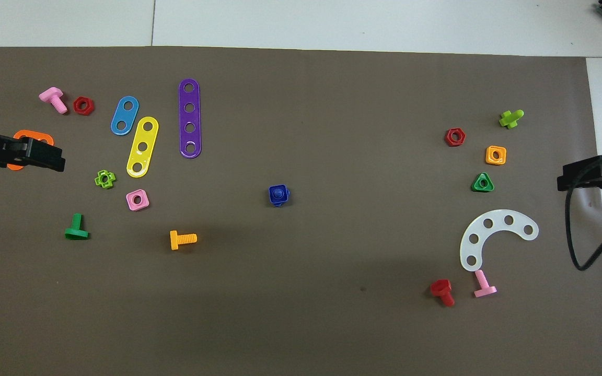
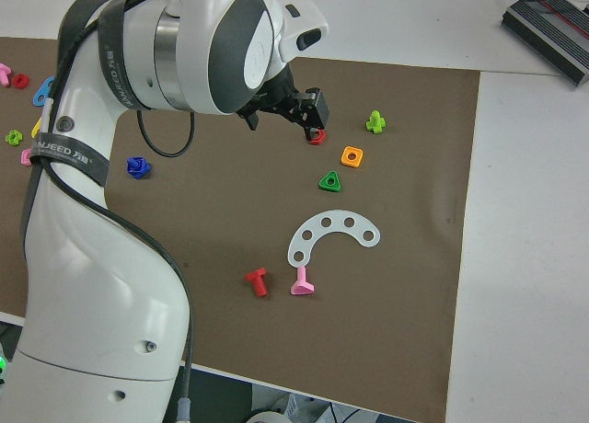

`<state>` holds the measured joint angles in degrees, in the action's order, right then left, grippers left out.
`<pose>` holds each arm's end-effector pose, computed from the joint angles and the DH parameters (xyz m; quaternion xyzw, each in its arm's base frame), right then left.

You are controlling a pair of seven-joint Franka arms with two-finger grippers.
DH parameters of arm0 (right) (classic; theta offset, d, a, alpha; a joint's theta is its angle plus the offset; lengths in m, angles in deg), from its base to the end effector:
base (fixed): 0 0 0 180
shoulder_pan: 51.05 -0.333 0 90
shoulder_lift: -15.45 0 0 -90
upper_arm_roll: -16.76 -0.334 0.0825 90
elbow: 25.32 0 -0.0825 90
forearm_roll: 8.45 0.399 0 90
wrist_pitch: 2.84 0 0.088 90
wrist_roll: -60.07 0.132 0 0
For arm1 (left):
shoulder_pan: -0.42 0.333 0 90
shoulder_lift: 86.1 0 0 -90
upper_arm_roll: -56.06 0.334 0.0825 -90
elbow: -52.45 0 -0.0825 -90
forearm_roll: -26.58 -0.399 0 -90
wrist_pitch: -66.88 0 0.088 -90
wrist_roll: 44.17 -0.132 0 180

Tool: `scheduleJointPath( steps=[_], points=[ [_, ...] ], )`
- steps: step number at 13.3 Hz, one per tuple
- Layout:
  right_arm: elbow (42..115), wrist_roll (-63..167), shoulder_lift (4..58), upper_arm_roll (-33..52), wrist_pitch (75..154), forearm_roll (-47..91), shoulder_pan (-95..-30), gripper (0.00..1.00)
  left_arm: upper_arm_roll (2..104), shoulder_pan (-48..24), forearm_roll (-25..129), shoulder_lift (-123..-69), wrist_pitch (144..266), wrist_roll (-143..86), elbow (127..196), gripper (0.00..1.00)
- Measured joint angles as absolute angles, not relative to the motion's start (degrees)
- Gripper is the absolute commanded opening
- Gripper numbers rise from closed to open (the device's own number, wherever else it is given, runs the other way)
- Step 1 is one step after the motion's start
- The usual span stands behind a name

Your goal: Unscrew and place screws in storage area

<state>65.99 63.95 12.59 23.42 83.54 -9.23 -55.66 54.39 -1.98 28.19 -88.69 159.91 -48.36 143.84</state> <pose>0.5452 -0.0230 0.6287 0.9985 -0.0519 -0.0182 0.0042 0.5854 -0.0449 0.5842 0.9973 -0.0711 -0.0083 0.0147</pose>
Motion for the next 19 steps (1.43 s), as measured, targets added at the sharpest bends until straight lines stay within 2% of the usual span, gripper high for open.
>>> scheduleJointPath(
  steps=[3, 7, 12, 15, 19],
  points=[
    [66.0, 63.9, 12.6, 23.4, 83.5, -9.2, -55.7, 1.0, 54.1, -8.0, 31.2, -90.5, 165.3, -40.4, 145.5, 0.99],
    [66.0, 63.9, 12.6, 23.4, 83.5, -9.2, -55.7, 1.0, 53.8, -17.9, 31.4, -97.7, 178.1, -30.6, 146.9, 0.99],
    [66.0, 63.9, 12.6, 23.4, 83.5, -9.2, -55.7, 1.0, 53.9, -26.9, 31.4, -105.1, 186.8, -25.0, 148.5, 0.97],
    [66.0, 63.9, 12.6, 23.4, 83.5, -9.2, -55.7, 1.0, 54.0, -30.5, 31.4, -110.5, 191.8, -22.9, 149.3, 0.95],
    [66.0, 63.9, 12.6, 23.4, 83.5, -9.2, -55.7, 1.0, 54.0, -32.6, 31.4, -112.1, 196.2, -22.9, 153.1, 0.92]
  ],
)
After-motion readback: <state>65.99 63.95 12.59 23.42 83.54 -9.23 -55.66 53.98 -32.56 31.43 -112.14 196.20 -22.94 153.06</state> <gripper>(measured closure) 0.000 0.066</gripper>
